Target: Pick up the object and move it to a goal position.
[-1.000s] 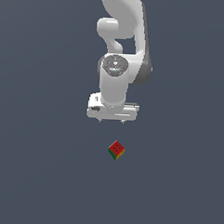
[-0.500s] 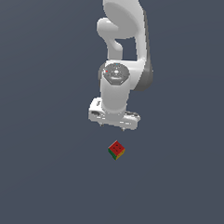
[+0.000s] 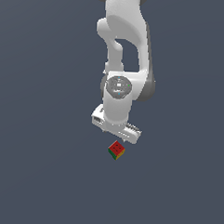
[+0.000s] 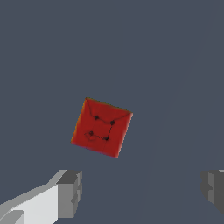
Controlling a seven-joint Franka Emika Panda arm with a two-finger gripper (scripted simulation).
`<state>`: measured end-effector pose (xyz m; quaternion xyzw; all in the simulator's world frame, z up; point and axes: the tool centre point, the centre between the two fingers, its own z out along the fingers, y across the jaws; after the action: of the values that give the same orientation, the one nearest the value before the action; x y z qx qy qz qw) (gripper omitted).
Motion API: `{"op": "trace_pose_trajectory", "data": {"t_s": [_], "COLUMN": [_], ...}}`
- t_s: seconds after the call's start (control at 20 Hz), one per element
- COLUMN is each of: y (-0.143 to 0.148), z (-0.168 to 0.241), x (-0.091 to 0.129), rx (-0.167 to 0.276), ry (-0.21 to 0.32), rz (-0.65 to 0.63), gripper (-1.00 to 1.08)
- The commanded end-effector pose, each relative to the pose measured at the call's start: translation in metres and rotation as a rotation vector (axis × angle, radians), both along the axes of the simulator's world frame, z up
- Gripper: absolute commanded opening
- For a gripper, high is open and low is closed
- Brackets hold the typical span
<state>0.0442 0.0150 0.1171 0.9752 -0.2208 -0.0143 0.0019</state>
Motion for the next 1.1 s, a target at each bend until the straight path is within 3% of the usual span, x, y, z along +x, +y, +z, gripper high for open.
{"op": "trace_pose_trajectory", "data": {"t_s": [0.0,0.5,1.05], "y": [0.003,0.012,0.017], "z": [-0.006,-0.026,-0.034], "x": [0.007,0.030,0.038], "rx": [-0.001,-0.006,-0.008], "ry": [-0.005,-0.021,-0.028], "rz": [-0.067,-0.278,-0.357], "gripper": [1.00,1.00,1.00]}}
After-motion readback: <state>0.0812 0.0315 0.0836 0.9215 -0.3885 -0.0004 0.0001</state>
